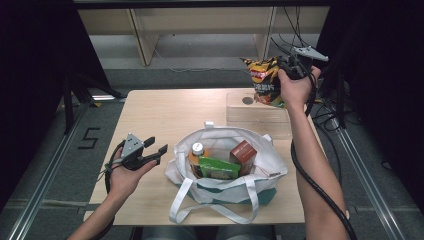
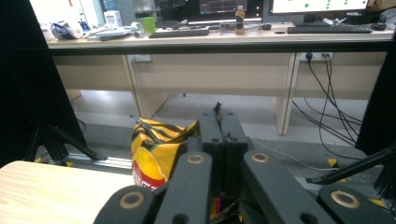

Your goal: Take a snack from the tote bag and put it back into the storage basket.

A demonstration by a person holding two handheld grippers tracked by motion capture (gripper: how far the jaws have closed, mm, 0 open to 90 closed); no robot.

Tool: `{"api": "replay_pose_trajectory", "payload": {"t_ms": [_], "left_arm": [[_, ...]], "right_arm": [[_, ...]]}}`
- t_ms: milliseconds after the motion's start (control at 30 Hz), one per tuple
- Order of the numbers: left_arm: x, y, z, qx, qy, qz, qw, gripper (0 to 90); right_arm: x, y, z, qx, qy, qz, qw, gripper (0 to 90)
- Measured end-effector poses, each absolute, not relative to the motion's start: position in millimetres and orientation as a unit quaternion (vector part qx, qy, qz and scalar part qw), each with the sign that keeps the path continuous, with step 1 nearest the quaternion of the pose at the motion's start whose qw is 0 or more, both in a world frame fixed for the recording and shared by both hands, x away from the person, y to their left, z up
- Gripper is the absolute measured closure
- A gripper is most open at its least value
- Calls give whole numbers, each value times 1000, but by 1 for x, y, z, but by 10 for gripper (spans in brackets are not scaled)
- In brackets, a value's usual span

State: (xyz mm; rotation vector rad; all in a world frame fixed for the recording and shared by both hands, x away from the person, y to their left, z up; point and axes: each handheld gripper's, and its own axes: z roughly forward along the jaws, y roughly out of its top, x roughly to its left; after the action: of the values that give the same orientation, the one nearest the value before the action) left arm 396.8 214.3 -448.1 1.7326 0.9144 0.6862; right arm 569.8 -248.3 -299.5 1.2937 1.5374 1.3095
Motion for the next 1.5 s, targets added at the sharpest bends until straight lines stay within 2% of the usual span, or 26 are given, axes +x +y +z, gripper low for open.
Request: {"api": "replay_pose_trajectory", "payload": {"t_ms": [767, 1500], "left_arm": [[396, 214, -449, 718, 381, 283, 509, 417], [398, 213, -450, 721, 375, 283, 510, 417]], "right_arm": [[582, -244, -322, 511, 616, 493, 341, 900], [592, -257, -344, 526, 623, 467, 341, 898]]}}
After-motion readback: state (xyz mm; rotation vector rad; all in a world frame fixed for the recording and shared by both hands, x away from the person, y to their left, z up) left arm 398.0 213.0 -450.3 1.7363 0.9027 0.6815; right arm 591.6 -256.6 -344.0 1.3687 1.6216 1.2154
